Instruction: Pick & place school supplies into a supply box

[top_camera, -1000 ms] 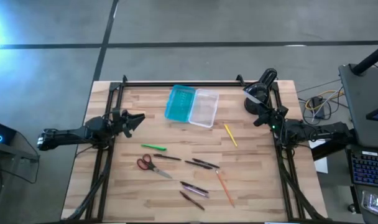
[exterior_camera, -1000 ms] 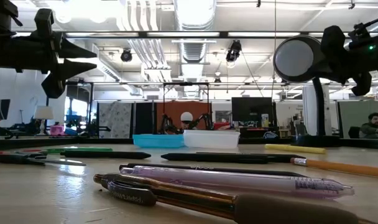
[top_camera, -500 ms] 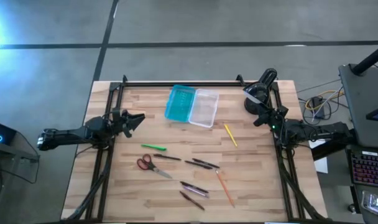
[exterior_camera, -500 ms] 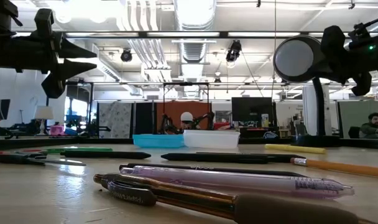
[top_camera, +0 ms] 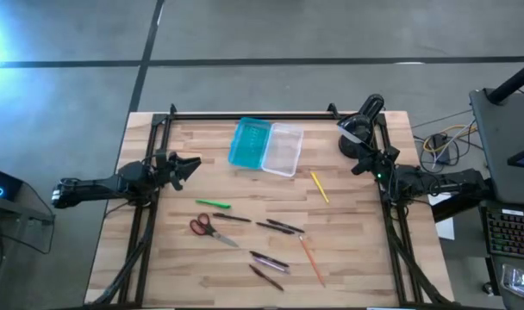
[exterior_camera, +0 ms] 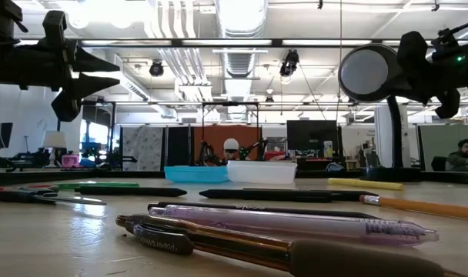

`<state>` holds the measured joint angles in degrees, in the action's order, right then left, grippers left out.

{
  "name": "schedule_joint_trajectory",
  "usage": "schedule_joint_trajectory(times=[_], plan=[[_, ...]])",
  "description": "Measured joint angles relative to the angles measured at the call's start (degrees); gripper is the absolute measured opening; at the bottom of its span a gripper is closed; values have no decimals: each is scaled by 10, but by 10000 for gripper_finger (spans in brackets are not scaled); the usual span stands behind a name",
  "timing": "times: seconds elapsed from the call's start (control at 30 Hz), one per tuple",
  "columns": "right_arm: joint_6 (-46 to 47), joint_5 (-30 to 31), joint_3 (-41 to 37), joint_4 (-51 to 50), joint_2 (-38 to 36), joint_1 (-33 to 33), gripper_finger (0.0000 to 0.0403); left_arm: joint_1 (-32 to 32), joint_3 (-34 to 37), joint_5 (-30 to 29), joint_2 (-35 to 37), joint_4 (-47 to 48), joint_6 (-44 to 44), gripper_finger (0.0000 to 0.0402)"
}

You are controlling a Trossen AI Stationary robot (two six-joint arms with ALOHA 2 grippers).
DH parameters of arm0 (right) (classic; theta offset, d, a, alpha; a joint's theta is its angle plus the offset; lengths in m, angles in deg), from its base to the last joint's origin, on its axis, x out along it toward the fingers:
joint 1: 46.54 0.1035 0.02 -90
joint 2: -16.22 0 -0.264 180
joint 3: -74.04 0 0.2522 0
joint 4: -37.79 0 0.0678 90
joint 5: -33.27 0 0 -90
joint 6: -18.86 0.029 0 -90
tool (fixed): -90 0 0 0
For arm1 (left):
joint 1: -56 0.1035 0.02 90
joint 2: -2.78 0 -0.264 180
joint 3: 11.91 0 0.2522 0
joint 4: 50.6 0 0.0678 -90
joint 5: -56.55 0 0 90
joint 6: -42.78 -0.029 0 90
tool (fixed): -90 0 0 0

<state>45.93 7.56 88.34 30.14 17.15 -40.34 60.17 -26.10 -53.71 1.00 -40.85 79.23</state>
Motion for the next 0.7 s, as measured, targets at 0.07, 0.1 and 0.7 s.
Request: schedule_joint_trajectory(times=[0.07,0.1,0.7], plan=[[49,0,0,22,0,-2,52,0,0,0,0,0,0,103],[74,0,0,26,-2,-1,52,0,0,0,0,0,0,103],[211,-132,0,26,28,-1,52,0,0,0,-1,0,0,103]])
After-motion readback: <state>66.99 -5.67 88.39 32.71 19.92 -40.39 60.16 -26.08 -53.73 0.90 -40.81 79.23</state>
